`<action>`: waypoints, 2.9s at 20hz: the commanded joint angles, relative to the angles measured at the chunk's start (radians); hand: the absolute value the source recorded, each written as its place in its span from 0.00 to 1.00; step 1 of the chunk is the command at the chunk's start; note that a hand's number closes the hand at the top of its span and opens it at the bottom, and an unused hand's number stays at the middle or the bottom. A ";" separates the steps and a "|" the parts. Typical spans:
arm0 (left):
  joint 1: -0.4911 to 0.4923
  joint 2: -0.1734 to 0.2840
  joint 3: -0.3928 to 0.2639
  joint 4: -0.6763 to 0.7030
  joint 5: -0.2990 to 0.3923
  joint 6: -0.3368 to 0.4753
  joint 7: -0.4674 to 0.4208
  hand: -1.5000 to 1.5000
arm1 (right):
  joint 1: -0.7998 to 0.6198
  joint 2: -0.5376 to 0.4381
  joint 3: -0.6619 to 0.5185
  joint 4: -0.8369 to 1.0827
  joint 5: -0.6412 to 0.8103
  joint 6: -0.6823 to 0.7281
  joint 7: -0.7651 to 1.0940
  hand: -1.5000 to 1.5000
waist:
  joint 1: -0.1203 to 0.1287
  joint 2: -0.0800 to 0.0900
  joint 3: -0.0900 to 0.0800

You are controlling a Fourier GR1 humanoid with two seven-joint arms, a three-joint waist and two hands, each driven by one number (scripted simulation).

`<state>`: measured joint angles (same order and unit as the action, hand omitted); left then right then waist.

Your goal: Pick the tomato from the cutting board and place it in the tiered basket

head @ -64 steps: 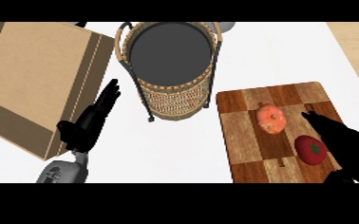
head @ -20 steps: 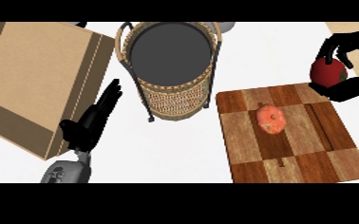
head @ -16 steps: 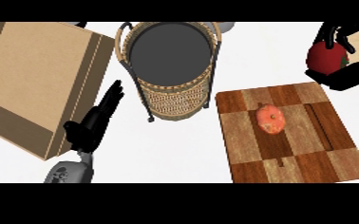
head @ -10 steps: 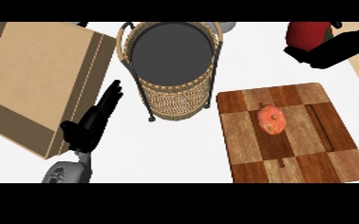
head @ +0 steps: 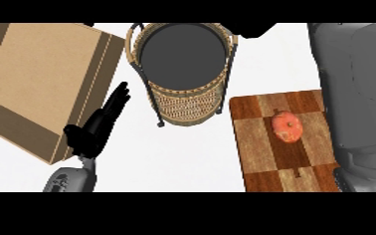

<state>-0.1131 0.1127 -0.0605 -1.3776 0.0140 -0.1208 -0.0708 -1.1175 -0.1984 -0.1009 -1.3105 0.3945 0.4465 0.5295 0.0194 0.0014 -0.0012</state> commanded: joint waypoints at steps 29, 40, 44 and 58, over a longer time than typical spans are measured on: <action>-0.009 -0.026 0.006 0.063 -0.027 -0.011 -0.048 0.50 | -0.272 0.198 0.150 0.597 -0.465 -0.303 0.162 0.00 | 0.000 0.000 0.000; -0.006 -0.029 0.013 0.001 -0.024 0.005 0.001 0.50 | -0.236 0.065 0.162 0.558 -0.329 -0.648 0.043 0.00 | -0.014 -0.001 0.001; 0.001 -0.014 0.026 0.008 -0.021 -0.003 -0.012 0.50 | -0.220 -0.034 0.109 0.515 -0.293 -0.764 0.020 0.00 | -0.021 -0.002 0.001; 0.027 -0.013 0.025 -0.030 -0.013 -0.015 0.018 0.50 | 0.130 -0.444 -0.216 0.472 -0.563 -0.359 -0.254 0.00 | -0.019 0.001 0.003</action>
<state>-0.0970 0.0995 -0.0310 -1.3787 -0.0041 -0.1296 -0.0760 -1.0725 -0.5275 -0.2498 -0.8706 -0.1097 -0.0604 0.3433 -0.0037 0.0009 0.0010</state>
